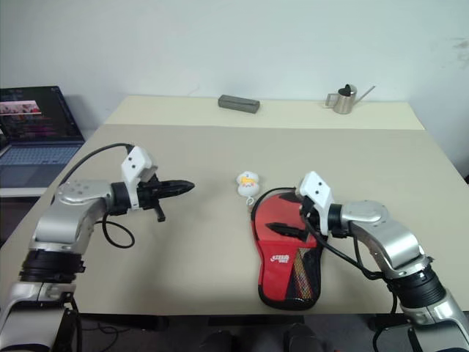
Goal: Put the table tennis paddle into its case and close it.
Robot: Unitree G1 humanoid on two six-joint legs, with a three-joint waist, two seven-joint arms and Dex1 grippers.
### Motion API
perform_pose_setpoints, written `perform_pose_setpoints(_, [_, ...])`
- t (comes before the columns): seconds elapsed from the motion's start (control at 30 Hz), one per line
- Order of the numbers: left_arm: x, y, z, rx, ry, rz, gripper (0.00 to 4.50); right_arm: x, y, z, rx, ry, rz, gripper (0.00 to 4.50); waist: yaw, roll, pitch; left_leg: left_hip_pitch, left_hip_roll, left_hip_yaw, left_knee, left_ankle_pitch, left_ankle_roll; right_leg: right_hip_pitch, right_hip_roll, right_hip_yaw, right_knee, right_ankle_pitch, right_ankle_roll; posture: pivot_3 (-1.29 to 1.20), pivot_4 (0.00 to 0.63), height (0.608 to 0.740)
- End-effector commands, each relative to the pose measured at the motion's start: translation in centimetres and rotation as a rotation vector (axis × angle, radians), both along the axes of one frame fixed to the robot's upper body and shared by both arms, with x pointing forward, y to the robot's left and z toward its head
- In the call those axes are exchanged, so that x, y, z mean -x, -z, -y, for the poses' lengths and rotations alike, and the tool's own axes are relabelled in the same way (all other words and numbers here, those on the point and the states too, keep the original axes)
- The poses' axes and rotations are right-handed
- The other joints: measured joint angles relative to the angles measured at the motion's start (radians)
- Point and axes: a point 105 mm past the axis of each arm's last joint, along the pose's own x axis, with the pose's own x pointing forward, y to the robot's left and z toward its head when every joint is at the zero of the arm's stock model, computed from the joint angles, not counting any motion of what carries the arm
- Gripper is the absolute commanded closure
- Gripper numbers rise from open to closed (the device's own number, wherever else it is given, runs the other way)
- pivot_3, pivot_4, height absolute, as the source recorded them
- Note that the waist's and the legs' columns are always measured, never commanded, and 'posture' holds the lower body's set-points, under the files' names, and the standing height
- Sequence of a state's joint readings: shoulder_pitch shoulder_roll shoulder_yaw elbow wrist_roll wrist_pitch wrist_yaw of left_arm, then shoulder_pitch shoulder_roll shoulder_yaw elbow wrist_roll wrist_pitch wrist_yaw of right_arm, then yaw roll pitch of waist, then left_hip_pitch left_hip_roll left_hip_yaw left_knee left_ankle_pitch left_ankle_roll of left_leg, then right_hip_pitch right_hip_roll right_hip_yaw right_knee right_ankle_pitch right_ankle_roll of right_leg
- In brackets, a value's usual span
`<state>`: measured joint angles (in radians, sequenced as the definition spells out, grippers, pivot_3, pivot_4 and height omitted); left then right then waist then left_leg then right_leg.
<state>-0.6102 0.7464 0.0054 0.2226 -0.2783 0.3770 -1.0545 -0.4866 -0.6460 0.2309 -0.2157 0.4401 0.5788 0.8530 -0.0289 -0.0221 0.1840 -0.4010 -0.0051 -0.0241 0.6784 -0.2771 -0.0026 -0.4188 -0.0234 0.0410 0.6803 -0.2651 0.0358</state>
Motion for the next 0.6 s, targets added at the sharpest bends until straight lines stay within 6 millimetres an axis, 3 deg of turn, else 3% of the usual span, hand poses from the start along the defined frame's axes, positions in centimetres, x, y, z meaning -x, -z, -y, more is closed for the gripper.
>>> perform_pose_setpoints(0.03, [-0.4, -1.0, 0.1, -0.012, 0.003, 0.05, 4.5, 0.1, 0.6, -0.2, 0.022, -0.028, 0.019, 0.02, -0.001, 0.0, 0.0, 0.0, 0.0, 0.0, 0.0, 0.0, 0.0, 0.0, 0.0, 0.0, 0.0, 0.0, 0.0, 0.0, 0.15, 0.74])
perform_pose_setpoints(0.33, [-0.5, -0.7, 0.1, -0.028, -0.01, 0.045, 4.5, -1.6, 4.3, 0.5, 0.075, 0.051, -0.038, 0.02, -0.001, 0.0, 0.0, 0.0, 0.0, 0.0, 0.0, 0.0, 0.0, 0.0, 0.0, 0.0, 0.0, 0.0, 0.0, 0.0, 0.15, 0.74])
perform_pose_setpoints(0.6, [-0.8, -0.1, 0.9, -0.021, -0.022, 0.03, 4.5, -1.7, 7.1, 2.0, 0.148, 0.071, -0.078, 0.02, -0.001, -0.001, -0.001, 0.004, 0.0, -0.001, 0.0, 0.0, 0.0, 0.004, 0.0, -0.001, 0.0, 0.0, 0.0, 0.0, 0.15, 0.74])
